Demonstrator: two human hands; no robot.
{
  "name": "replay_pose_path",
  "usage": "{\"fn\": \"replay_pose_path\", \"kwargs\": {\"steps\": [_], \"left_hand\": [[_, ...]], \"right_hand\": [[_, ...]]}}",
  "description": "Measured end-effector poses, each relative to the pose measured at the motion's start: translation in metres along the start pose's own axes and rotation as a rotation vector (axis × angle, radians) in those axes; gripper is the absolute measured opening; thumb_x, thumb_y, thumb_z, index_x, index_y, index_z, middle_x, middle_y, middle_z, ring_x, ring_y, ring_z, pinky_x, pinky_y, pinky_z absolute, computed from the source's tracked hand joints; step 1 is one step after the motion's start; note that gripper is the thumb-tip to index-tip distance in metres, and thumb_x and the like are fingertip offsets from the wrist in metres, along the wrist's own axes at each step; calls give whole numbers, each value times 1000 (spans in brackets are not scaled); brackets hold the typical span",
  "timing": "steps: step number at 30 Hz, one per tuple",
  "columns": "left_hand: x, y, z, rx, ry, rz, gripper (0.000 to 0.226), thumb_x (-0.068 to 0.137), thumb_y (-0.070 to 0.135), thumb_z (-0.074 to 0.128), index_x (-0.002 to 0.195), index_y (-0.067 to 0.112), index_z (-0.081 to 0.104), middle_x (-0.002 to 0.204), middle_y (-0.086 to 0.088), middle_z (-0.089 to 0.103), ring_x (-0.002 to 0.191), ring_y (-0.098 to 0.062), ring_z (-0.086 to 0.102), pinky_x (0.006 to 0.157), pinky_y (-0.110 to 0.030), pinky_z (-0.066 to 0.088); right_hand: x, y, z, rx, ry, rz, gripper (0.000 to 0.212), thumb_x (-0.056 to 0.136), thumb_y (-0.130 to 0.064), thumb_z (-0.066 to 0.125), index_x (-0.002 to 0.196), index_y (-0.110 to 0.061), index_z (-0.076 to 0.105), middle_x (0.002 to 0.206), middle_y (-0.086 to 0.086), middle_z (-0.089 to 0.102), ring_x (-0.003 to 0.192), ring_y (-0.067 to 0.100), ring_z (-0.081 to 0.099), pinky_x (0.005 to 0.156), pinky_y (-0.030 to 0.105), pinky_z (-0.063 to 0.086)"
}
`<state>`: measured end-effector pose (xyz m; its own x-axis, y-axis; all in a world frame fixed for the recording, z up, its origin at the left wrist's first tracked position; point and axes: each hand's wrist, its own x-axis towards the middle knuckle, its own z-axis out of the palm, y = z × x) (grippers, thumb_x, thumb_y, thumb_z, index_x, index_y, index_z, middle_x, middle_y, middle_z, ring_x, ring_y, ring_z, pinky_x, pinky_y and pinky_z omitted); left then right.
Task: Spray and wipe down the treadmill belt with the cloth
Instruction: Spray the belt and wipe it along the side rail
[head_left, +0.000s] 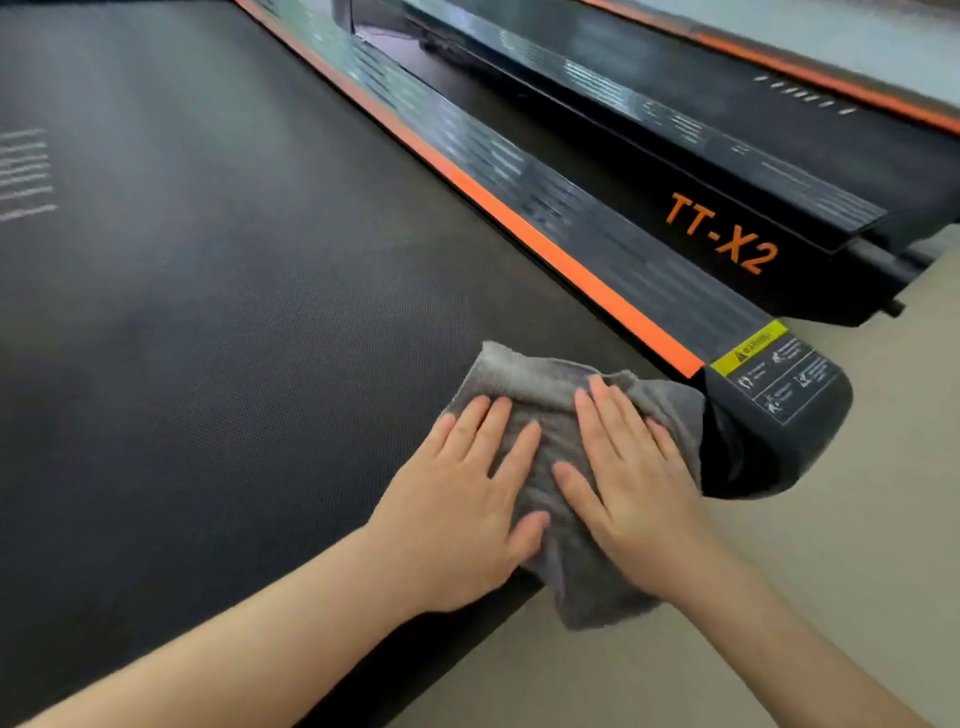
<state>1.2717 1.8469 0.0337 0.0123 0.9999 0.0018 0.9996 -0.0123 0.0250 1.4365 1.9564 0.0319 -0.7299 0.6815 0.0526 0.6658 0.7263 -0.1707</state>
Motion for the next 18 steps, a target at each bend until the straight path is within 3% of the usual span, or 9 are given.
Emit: {"fn": "replay_pose_path", "kwargs": {"steps": [2, 6, 9, 13, 18], "left_hand": [[3, 12, 2, -17, -11, 24, 85, 89, 68, 31, 147, 7, 44, 151, -27, 39, 141, -40, 37, 113, -54, 35], [48, -7, -9, -32, -74, -22, 94, 83, 72, -3, 159, 17, 10, 165, -15, 6, 153, -29, 4, 122, -42, 4], [88, -32, -10, 10, -64, -71, 91, 81, 64, -12, 159, 19, 5, 166, -9, 4, 153, -24, 3, 122, -40, 6], [105, -47, -9, 0, -45, -122, 64, 101, 47, 6, 159, 19, 7, 167, 0, 6, 153, -17, 5, 121, -40, 10], [46, -100, -22, 141, -138, -190, 58, 106, 36, 16, 159, 14, 5, 167, -1, 5, 153, -17, 7, 121, -40, 11]], "right_hand": [[-5, 14, -3, 15, -44, 43, 89, 88, -74, -1, 159, -20, 5, 165, -6, -6, 147, 0, -11, 116, 24, -9], [40, 20, -5, -23, -47, 85, 93, 83, -73, -1, 159, -20, -4, 166, -4, -11, 151, 6, -13, 119, 30, -7], [86, 28, -4, -40, -95, 108, 83, 96, -65, 17, 160, -16, -4, 167, 1, -9, 153, 12, -9, 123, 36, -1], [128, 19, -4, -36, -25, 169, 79, 100, -59, 24, 159, -12, 0, 167, 6, -5, 154, 17, -3, 124, 41, 6], [124, -71, 11, 49, -16, -64, 71, 104, -50, 22, 159, -12, -3, 167, 4, -11, 153, 17, -12, 123, 45, 0]]}}
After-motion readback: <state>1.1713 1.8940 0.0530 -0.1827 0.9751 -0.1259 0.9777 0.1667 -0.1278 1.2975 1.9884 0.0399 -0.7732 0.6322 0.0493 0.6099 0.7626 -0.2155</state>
